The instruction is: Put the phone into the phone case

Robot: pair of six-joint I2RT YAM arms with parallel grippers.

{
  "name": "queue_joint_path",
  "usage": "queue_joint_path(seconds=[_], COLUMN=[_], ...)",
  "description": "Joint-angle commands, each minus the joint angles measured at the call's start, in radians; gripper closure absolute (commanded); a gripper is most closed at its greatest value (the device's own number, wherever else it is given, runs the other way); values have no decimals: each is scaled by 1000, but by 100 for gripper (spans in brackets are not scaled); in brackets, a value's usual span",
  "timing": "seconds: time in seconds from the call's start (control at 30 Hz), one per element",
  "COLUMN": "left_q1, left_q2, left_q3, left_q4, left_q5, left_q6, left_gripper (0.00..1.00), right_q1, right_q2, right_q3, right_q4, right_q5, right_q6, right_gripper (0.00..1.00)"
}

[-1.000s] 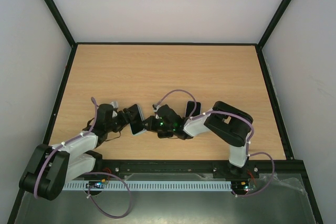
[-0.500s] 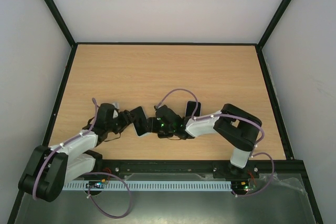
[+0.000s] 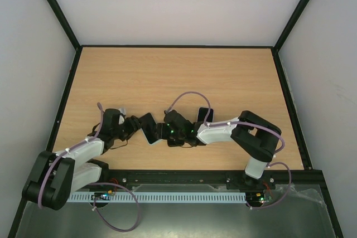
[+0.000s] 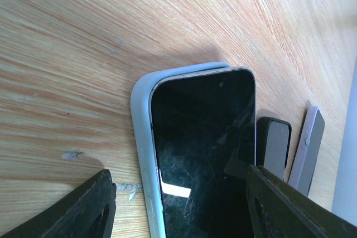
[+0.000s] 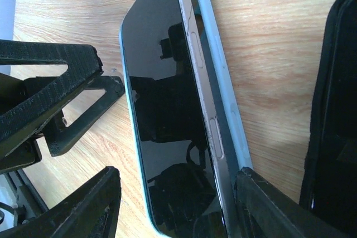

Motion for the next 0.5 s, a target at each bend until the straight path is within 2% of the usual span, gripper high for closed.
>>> queue_joint_path(seconds=[0.0,0.23,0.47], left_q1=[7,7,7], left_q2=[44,76,87], left_q3=[-9,-15,-29], left_q4=[-26,-3,15], left_q5=[8,21,29], left_q6=[19,22,25], left_gripper=[35,37,45], right_q1=[-11,-32,-37], right_q2=[6,65,129], right_q3=[53,96,109], right_q4=[-43,-59,-31], right_q5=[56,59,19], right_q6=[-44,-64,-58], right_gripper=[42,39,38])
